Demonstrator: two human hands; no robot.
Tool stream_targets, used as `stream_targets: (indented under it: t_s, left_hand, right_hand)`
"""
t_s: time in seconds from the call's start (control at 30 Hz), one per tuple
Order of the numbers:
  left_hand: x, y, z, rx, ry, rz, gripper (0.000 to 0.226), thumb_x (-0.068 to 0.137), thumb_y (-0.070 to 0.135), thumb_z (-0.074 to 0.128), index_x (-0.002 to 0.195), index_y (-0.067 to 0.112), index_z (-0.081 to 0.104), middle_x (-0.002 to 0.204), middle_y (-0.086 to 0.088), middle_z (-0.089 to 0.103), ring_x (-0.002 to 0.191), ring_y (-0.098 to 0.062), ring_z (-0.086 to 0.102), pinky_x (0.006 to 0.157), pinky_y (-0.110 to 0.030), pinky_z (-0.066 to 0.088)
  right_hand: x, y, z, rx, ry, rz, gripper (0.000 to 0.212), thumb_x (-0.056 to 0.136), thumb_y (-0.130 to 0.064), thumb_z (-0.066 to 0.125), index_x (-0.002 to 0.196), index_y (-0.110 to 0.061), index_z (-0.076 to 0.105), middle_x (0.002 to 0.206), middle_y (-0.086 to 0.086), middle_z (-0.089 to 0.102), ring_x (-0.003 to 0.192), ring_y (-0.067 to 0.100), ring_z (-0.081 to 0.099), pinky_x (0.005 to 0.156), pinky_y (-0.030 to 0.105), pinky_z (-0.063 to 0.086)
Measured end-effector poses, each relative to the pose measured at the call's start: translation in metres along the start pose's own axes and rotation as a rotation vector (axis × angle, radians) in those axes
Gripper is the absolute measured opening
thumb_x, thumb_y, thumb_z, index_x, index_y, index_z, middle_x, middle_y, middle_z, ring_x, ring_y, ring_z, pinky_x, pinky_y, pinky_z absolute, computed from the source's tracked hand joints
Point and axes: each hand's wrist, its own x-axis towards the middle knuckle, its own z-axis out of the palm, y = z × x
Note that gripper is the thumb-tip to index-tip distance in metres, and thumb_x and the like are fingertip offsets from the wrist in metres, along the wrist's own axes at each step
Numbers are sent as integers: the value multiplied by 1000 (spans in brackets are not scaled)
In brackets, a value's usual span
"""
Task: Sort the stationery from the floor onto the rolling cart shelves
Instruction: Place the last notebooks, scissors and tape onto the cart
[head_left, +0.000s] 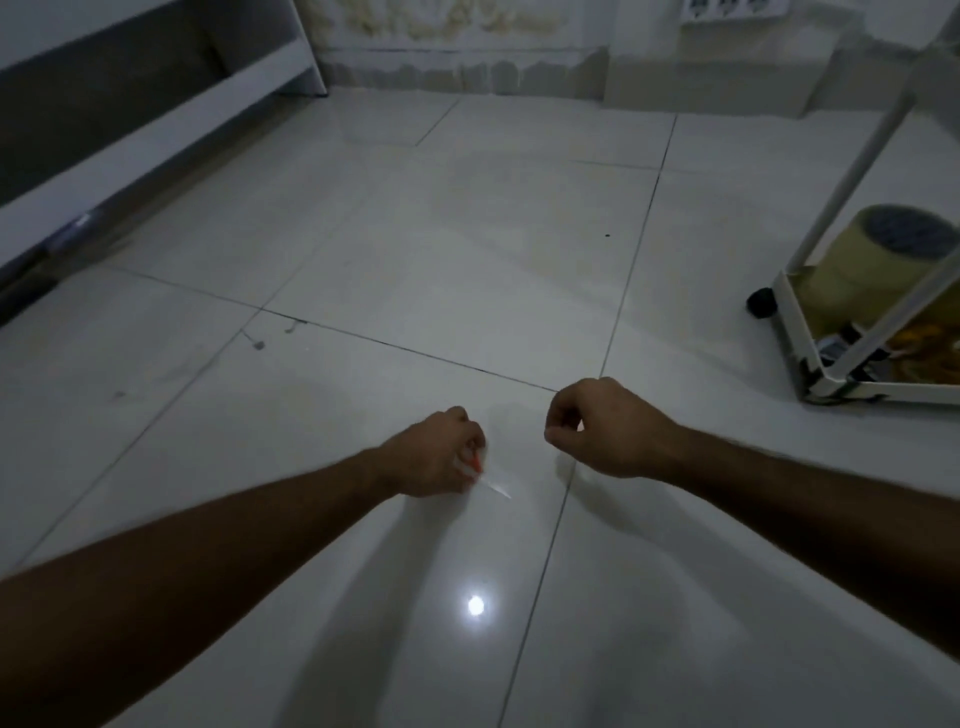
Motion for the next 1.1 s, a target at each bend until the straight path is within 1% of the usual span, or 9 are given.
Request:
stream_targets:
  t_s: [0.07,0.27,0.4,0.47,0.63,0.7,0.83,0.97,1.1]
  left_hand:
    - [4,-1,3,-26,-10,16,38,80,26,80,114,16,66,103,2,52,84,-4,47,76,-22,41]
    - [13,15,13,-94,17,28,19,88,32,71,99,18,67,94,5,55,86,-14,57,70,-24,43]
    - [19,54,15,-312,-35,7,11,89,21,72,94,11,72,83,2,70,75,-15,68,62,-25,54]
    - [21,79,13,-499,-39,-1,10,88,16,76,91,8,72,78,-4,74,70,-17,72,65,-30,60]
    - [24,143,-8,-772,-36,87,9,91,13,73,96,6,70,85,-12,75,71,-21,74,67,-30,60]
    - [24,163,-20,-787,-67,138,9,93,16,72,99,9,70,91,-13,75,75,-25,76,71,-36,60]
    - [23,199,-49,-789,-37,237,10,94,19,71,102,12,72,94,-13,72,75,-25,75,67,-33,58]
    - [20,229,-80,-824,118,282,17,88,18,77,103,12,73,87,-12,74,72,-18,72,63,-26,54]
    - [15,269,-118,-985,151,336,24,88,11,76,111,11,71,91,-10,78,82,-22,75,74,-32,56]
  right_hand:
    - [-3,4,11,19,26,24,14,91,-22,62,88,-17,74,86,-7,72,79,9,67,75,30,56]
    - [-28,30,29,142,49,144,12,90,-24,65,87,-18,76,86,-7,73,79,6,66,78,30,57]
    - [-47,41,28,135,-37,205,29,92,-37,68,114,-20,69,100,-5,73,86,7,63,66,15,43]
    - [-56,45,26,155,-30,262,45,91,-43,68,128,-19,61,106,-3,71,91,10,62,68,17,42]
    - [-89,56,4,337,226,339,66,94,-41,65,149,-18,37,111,0,69,87,16,67,71,27,48]
    - [-104,63,-15,334,308,303,54,95,-36,64,143,-22,45,111,-1,68,84,10,66,69,24,48]
    - [-133,64,-56,248,391,216,13,96,-23,63,103,-16,73,86,-11,68,66,-9,58,58,10,36]
    - [-158,61,-88,159,463,203,16,96,-23,61,104,-19,75,82,-13,67,68,-3,58,59,11,38]
    - [-183,56,-130,120,582,178,18,96,-23,63,108,-17,75,82,-13,68,71,6,62,62,21,48]
